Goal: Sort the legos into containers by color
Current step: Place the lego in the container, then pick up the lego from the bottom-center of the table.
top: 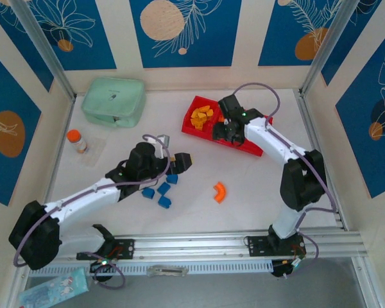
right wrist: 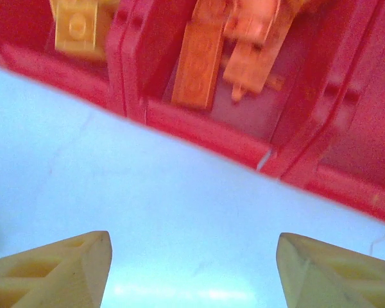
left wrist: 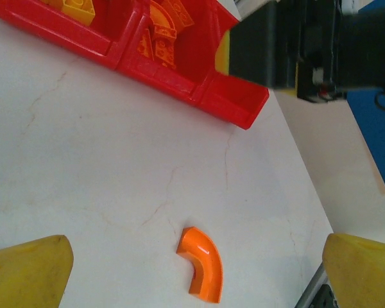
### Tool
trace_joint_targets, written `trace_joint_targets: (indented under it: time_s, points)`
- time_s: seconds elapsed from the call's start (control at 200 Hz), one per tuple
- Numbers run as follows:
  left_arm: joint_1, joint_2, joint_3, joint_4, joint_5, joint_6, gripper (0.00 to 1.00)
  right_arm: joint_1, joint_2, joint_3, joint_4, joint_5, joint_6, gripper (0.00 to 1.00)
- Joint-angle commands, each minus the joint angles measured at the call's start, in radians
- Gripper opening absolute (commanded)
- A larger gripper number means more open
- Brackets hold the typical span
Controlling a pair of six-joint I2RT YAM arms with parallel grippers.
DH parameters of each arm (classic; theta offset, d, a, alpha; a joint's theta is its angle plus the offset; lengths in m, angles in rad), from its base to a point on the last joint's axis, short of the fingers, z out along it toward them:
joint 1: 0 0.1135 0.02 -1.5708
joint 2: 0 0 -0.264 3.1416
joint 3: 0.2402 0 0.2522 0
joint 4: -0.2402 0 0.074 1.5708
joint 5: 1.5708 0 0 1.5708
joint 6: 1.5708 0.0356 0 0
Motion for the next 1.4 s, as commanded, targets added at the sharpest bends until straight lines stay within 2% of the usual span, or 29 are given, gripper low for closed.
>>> trace_joint_targets:
  time_s: [0.0, 0.195, 0.305, 0.465, 0.6, 0.735, 1.02, 1.395]
  points:
    - [0.001, -0.058, -0.043, -0.043, 0.02, -0.005, 0.99, 0.033, -0.058, -0.079, -0.056, -0.013, 0.006, 0.71]
    - [-0.03, -0.122, -0.106, -0.071, 0.006, -0.018, 0.99, 0.09, -0.159, -0.234, -0.074, -0.071, 0.038, 0.73]
    - [-0.054, -0.143, -0.127, -0.089, -0.006, -0.022, 0.99, 0.131, -0.181, -0.293, -0.093, -0.085, 0.058, 0.75]
    - [-0.101, -0.156, -0.163, -0.07, -0.048, -0.047, 0.99, 0.162, -0.196, -0.381, -0.076, -0.174, 0.081, 0.77]
    - [-0.126, -0.151, -0.177, -0.055, -0.073, -0.063, 0.99, 0.173, -0.211, -0.435, -0.063, -0.156, 0.099, 0.79]
    - [-0.145, -0.149, -0.19, -0.028, -0.103, -0.079, 0.99, 0.188, -0.197, -0.484, -0.021, -0.215, 0.16, 0.79]
    - [-0.158, -0.129, -0.192, -0.018, -0.121, -0.088, 0.99, 0.251, -0.189, -0.538, 0.033, -0.191, 0.276, 0.8]
    - [-0.16, -0.082, -0.172, 0.015, -0.114, -0.094, 0.99, 0.268, -0.15, -0.547, 0.076, -0.158, 0.283, 0.65]
